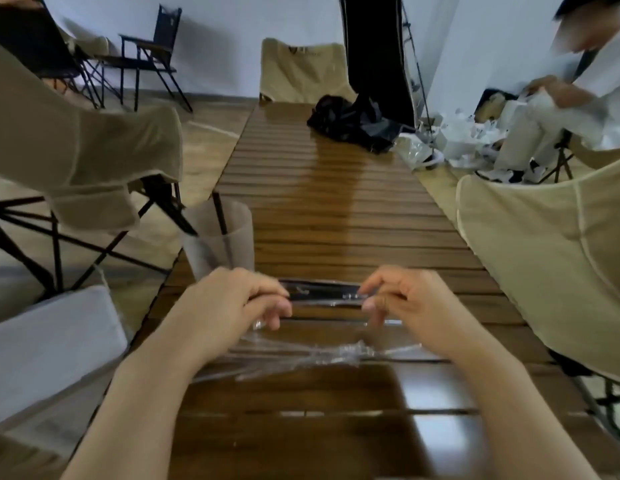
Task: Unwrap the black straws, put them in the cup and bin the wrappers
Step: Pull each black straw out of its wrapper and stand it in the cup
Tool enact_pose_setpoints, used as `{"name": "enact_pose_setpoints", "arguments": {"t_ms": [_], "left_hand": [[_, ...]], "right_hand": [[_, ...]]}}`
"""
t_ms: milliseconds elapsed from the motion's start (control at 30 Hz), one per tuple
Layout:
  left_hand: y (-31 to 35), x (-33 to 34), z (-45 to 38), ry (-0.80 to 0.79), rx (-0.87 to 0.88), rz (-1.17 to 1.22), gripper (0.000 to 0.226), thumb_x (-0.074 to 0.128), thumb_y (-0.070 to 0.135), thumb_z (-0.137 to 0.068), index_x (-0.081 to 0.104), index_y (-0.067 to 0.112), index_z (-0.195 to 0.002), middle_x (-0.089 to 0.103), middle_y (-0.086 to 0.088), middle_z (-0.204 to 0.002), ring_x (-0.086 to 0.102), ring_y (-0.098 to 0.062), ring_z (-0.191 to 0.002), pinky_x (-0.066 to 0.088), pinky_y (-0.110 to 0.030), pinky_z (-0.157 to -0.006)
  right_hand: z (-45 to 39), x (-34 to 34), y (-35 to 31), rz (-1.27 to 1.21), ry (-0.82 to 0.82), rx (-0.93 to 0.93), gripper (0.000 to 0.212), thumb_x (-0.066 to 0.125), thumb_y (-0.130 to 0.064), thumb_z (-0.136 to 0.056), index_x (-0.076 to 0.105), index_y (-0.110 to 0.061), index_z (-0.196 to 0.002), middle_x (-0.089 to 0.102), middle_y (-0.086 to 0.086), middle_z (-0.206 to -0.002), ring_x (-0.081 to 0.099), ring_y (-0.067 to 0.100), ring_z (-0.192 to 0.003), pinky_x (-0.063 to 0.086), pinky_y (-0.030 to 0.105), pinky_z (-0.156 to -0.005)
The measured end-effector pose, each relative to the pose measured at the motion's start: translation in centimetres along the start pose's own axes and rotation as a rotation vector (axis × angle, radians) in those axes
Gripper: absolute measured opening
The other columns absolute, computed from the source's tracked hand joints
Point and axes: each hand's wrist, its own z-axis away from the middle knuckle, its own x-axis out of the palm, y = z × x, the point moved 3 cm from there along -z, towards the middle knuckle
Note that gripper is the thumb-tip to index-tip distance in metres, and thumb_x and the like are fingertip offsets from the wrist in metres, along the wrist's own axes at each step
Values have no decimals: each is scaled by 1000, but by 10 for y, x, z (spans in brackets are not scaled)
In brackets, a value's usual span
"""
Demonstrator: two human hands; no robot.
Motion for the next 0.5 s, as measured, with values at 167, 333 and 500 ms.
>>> {"name": "enact_pose_setpoints", "arguments": {"t_ms": [167, 333, 500], "left_hand": [[1, 0, -2, 12, 15, 11, 21, 53, 39, -95, 72, 37, -86, 70, 23, -71, 65, 8, -74, 55, -34, -82], [-2, -1, -2, -9, 14, 37, 21, 53, 39, -94, 72, 37, -87, 71, 21, -71, 65, 10, -73, 55, -34, -84], [-4, -4, 0, -26, -3, 75, 19, 54, 38, -94, 71, 37, -87, 71, 20, -74, 65, 9, -78, 52, -30, -88]], "right_hand": [[1, -2, -2, 6, 16, -24, 5, 62, -24, -87, 64, -23, -82, 71, -7, -70, 67, 4, -71, 54, 28, -76], [0, -2, 0, -53, 19, -32, 5, 64, -20, -87, 63, -21, -82, 72, -4, -68, 68, 4, -70, 55, 30, -77], [0, -4, 0, -74, 8, -5, 8, 64, -20, -87, 56, -18, -87, 72, -1, -66, 68, 6, -68, 53, 21, -75]]}}
